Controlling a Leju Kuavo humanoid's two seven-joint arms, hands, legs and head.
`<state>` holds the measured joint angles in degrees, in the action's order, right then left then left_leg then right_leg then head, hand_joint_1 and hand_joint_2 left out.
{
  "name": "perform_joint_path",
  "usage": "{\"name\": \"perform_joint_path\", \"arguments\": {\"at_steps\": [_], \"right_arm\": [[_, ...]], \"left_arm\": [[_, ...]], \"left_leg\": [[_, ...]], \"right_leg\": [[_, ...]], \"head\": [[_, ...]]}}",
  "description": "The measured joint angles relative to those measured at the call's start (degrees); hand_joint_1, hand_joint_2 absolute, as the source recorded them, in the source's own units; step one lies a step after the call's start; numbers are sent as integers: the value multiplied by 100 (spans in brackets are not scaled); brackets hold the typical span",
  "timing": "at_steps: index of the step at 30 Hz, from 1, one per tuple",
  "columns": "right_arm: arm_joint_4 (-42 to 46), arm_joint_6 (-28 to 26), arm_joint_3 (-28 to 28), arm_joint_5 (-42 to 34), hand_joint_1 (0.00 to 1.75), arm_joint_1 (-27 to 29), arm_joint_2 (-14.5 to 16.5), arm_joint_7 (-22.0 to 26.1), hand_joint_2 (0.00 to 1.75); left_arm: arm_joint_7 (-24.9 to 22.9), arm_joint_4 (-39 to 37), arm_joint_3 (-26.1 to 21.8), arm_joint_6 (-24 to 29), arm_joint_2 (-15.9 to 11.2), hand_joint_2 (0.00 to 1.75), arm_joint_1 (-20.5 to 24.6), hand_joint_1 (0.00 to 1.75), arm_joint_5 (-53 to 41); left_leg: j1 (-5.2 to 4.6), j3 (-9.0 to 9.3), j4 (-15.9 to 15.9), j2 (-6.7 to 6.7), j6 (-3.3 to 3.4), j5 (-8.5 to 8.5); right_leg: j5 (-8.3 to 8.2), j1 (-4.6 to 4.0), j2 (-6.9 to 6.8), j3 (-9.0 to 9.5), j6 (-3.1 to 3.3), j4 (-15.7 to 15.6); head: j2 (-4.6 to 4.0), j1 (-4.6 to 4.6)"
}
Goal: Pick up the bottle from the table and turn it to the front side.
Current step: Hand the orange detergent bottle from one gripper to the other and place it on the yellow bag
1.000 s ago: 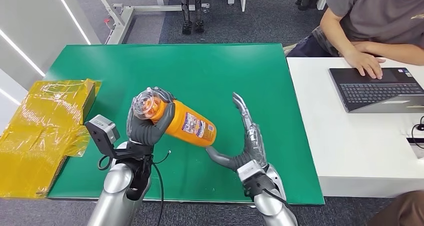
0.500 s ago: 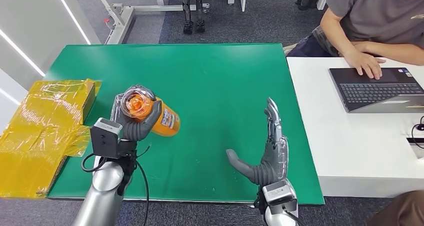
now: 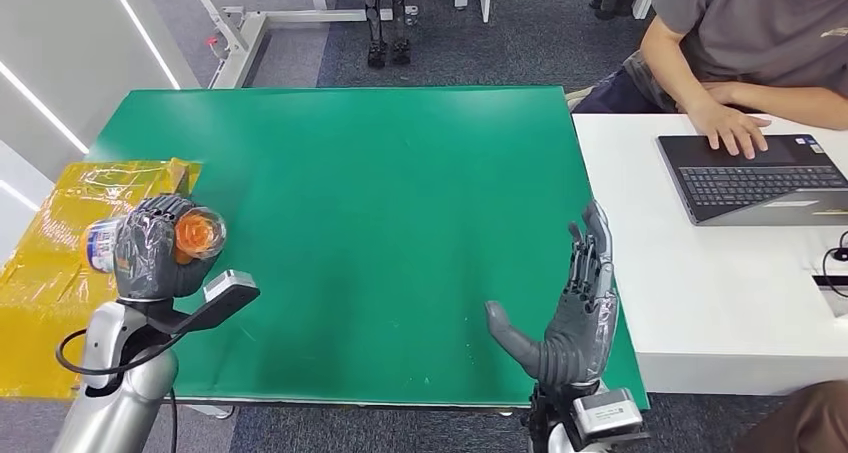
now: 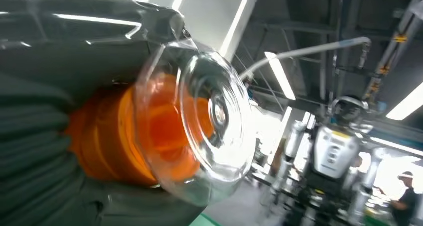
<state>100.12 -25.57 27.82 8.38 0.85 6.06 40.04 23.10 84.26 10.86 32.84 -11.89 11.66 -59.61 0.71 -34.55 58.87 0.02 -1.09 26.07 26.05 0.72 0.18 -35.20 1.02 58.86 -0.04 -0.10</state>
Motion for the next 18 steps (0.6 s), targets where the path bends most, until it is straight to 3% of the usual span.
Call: {"name": "perform_joint_path", "arguments": {"at_steps": [4,10,18], "right_arm": [[69,80,101,-133,0,-107,-8,1,175],[90,293,239,-317,0,-310,-14,0,175],[-2,502,296,-348,0,-565,-11,-2,175]], "left_arm": [[-350,2,-137,172,-271,175,-228,175,-1201],[-337,-250,-242,-29,-616,175,-296,175,-1789],[-155,-1735,-251,-97,-785,175,398,175,-1980]], "left_leg": [[0,-1,0,0,0,0],[0,1,0,0,-1,-1],[2,2,0,-3,-7,-8]], "right_leg": [[0,0,0,-1,0,0],[0,0,-1,-1,1,0],[-6,-1,-6,0,6,0]], "head": [[-1,-1],[0,-1],[-1,0]]}}
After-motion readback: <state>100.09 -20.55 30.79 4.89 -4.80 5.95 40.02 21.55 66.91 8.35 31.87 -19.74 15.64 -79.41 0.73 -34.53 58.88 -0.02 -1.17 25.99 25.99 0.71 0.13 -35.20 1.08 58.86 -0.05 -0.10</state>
